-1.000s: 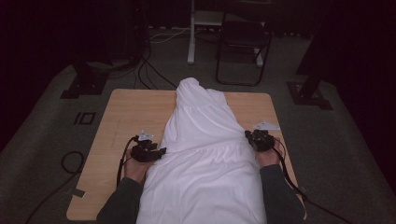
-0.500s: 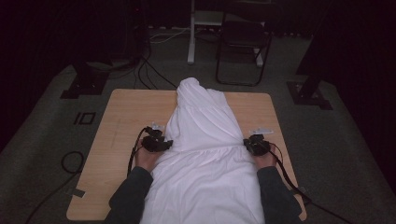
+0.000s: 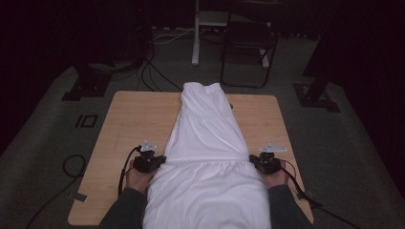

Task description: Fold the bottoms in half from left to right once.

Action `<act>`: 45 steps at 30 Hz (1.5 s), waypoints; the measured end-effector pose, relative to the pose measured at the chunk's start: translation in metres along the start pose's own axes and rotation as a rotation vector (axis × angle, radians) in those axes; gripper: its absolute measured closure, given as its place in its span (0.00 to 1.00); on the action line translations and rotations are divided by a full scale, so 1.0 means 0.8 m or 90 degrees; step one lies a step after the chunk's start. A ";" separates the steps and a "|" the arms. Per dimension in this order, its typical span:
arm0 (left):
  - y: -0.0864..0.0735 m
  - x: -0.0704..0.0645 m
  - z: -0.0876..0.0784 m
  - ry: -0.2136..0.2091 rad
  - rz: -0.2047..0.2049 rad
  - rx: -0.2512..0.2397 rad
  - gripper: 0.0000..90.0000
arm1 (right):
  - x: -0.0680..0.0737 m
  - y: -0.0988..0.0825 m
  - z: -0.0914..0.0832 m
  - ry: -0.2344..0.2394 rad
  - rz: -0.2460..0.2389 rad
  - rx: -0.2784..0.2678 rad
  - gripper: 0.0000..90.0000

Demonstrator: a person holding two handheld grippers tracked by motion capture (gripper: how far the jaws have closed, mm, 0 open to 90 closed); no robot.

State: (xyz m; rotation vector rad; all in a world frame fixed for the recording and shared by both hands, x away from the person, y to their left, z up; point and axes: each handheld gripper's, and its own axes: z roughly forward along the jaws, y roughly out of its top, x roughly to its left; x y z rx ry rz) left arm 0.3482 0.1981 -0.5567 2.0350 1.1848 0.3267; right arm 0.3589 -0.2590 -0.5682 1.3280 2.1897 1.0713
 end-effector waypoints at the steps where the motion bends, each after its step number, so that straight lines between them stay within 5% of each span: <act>1: -0.010 -0.011 -0.009 0.004 0.019 0.008 0.95 | 0.004 -0.006 -0.006 0.006 0.001 0.001 0.98; 10: -0.038 -0.032 -0.032 -0.010 0.027 0.012 0.94 | 0.033 -0.046 -0.049 0.039 0.000 0.022 0.97; 12: -0.036 -0.030 -0.032 -0.011 0.021 0.007 0.80 | 0.033 -0.047 -0.050 0.043 0.005 0.022 0.94; 13: -0.031 -0.024 -0.031 -0.011 0.011 -0.010 0.80 | 0.032 -0.047 -0.050 0.048 0.011 0.022 0.86; 14: -0.028 -0.022 -0.032 -0.011 0.007 -0.018 0.67 | 0.031 -0.042 -0.050 0.034 0.004 0.018 0.72; 19: -0.001 -0.007 -0.024 -0.003 -0.005 -0.052 0.63 | 0.024 -0.001 -0.046 0.040 -0.010 -0.028 0.61; 22: 0.010 -0.004 -0.011 0.000 -0.009 -0.053 0.64 | 0.020 0.038 -0.026 0.046 -0.033 -0.043 0.62; 27: 0.008 -0.009 0.003 0.007 0.005 -0.037 0.64 | 0.011 0.088 0.029 0.060 -0.022 -0.034 0.63; 33: 0.004 -0.009 0.010 0.018 0.006 -0.024 0.69 | 0.009 0.117 0.088 0.063 0.001 -0.007 0.60; 36: 0.003 -0.013 0.012 0.035 0.012 -0.025 0.83 | 0.015 0.117 0.103 0.065 -0.003 0.004 0.62; 38: 0.003 -0.013 0.012 0.036 0.009 -0.024 0.95 | 0.020 0.116 0.108 0.057 -0.020 0.015 0.71; 39: 0.003 -0.013 0.012 0.031 0.007 -0.025 0.95 | 0.023 0.116 0.110 0.055 -0.029 0.021 0.83; 40: 0.003 -0.017 0.012 0.039 0.013 -0.024 0.98 | 0.027 0.117 0.106 0.003 -0.063 0.023 0.98; 42: 0.002 -0.018 0.012 0.042 0.014 -0.023 0.98 | 0.022 0.122 0.092 -0.015 -0.049 -0.007 0.99; 45: 0.002 -0.017 0.010 0.043 0.013 -0.018 0.98 | 0.007 0.130 0.063 -0.087 -0.039 -0.054 1.00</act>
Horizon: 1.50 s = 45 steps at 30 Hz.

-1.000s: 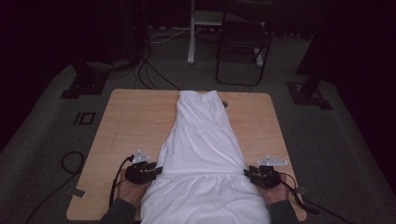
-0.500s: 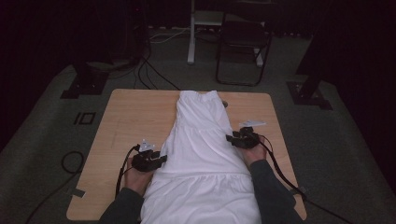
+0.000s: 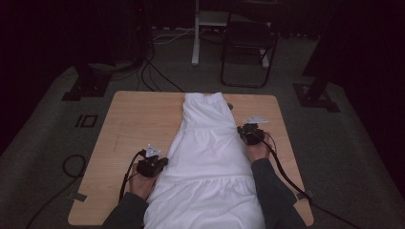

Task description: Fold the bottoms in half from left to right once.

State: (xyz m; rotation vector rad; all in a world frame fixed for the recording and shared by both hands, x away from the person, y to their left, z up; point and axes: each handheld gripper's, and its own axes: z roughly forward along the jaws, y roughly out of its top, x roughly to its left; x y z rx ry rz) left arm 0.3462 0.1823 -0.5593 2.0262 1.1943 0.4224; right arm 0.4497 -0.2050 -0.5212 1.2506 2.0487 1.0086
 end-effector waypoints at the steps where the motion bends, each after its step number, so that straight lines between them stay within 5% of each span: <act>1: 0.000 0.000 0.000 0.000 -0.001 0.001 0.98 | -0.009 0.000 -0.006 -0.024 0.006 -0.004 1.00; 3: 0.000 0.000 0.000 0.000 -0.001 0.001 0.97 | -0.021 -0.004 -0.005 -0.006 0.038 0.004 0.99; 9: 0.006 0.006 -0.002 -0.003 -0.021 0.000 0.70 | -0.019 -0.028 0.017 0.015 0.026 0.041 0.99; 14: 0.054 0.013 0.000 0.005 0.001 -0.042 0.61 | -0.017 -0.035 0.030 0.022 0.035 0.070 0.98; 19: 0.091 0.009 0.026 -0.001 0.022 -0.034 0.53 | -0.016 -0.037 0.032 0.018 0.039 0.073 0.95; 22: 0.106 0.005 0.064 0.004 0.030 -0.008 0.52 | -0.018 -0.036 0.032 0.020 0.042 0.075 0.95; 25: 0.102 0.011 0.087 0.020 0.013 0.022 0.57 | -0.017 -0.037 0.032 0.019 0.040 0.074 0.95; 28: 0.093 0.014 0.086 0.013 0.010 0.020 0.93 | -0.017 -0.039 0.031 0.020 0.042 0.068 0.96; 29: 0.090 0.014 0.083 0.015 0.008 0.020 0.97 | -0.016 -0.039 0.030 0.022 0.046 0.068 0.96; 37: 0.049 0.000 0.043 0.010 0.051 0.025 0.98 | 0.008 -0.064 -0.005 0.056 0.015 0.075 0.97; 45: -0.001 -0.015 -0.004 -0.020 0.034 0.025 0.97 | 0.032 -0.102 -0.058 0.100 -0.008 0.086 0.96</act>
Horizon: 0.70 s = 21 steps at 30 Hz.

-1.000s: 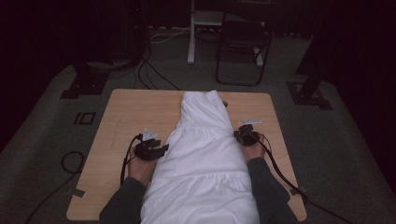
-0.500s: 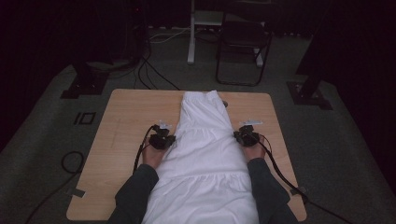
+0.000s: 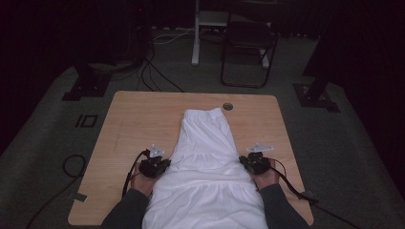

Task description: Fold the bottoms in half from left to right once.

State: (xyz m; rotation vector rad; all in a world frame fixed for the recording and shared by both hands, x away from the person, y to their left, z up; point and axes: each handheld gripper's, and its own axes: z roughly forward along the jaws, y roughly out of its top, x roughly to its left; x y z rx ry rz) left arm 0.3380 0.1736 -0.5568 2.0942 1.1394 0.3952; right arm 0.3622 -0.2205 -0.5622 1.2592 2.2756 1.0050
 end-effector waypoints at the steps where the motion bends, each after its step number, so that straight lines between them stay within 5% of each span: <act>1: -0.004 -0.005 -0.004 0.000 0.004 0.003 0.97 | 0.004 -0.005 -0.005 0.004 -0.004 0.002 0.96; 4: -0.010 -0.016 -0.010 0.009 0.034 0.009 0.97 | 0.014 -0.018 -0.019 0.017 -0.015 0.010 0.96; 9: -0.009 -0.012 -0.006 -0.002 0.027 -0.006 0.95 | 0.007 -0.014 -0.027 0.031 -0.027 -0.009 0.76; 13: -0.008 -0.010 -0.003 -0.003 0.021 -0.014 0.94 | -0.002 0.021 -0.024 0.041 -0.019 -0.062 0.67; 21: -0.010 -0.011 -0.002 0.000 0.029 -0.021 0.94 | -0.007 0.098 0.041 0.079 -0.015 -0.073 0.63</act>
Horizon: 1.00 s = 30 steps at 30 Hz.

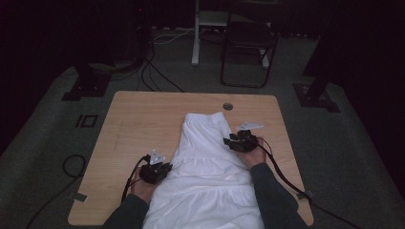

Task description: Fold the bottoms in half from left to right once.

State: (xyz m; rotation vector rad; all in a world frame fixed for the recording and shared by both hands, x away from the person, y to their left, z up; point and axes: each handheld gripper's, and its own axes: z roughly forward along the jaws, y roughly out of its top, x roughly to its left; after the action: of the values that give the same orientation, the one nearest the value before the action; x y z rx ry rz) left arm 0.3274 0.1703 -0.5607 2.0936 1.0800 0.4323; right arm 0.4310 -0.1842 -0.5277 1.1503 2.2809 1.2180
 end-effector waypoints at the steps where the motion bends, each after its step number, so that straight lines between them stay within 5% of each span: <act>1: 0.000 0.000 0.000 0.000 0.000 0.000 0.94 | 0.000 0.000 0.000 0.000 0.000 0.000 0.63; 6: -0.001 0.000 0.000 -0.002 -0.001 -0.003 0.93 | -0.009 0.009 0.043 0.032 0.054 0.022 0.61; 8: -0.001 0.000 0.000 -0.002 0.000 -0.003 0.93 | -0.006 0.005 0.051 0.022 0.034 0.046 0.89; 10: -0.001 -0.001 0.000 -0.002 0.003 -0.001 0.92 | -0.006 0.008 0.044 -0.038 0.003 0.050 0.99; 15: 0.000 -0.004 0.000 -0.012 0.005 0.000 0.92 | -0.016 0.032 -0.007 -0.162 -0.034 -0.046 0.99; 19: 0.001 -0.007 0.000 -0.014 0.008 0.008 0.91 | -0.025 0.017 0.005 -0.156 -0.018 -0.002 0.98; 23: 0.009 0.001 -0.007 -0.018 0.013 0.026 0.77 | -0.032 -0.010 0.032 -0.129 0.009 0.043 0.97; 30: 0.072 0.018 -0.010 -0.013 0.021 -0.036 0.72 | -0.035 -0.016 0.039 -0.121 0.020 0.053 0.95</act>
State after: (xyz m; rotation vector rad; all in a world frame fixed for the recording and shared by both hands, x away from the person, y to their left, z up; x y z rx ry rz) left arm 0.3633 0.1636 -0.5135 2.0639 1.0119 0.4504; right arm 0.4606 -0.1923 -0.5588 1.2779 2.1969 0.9861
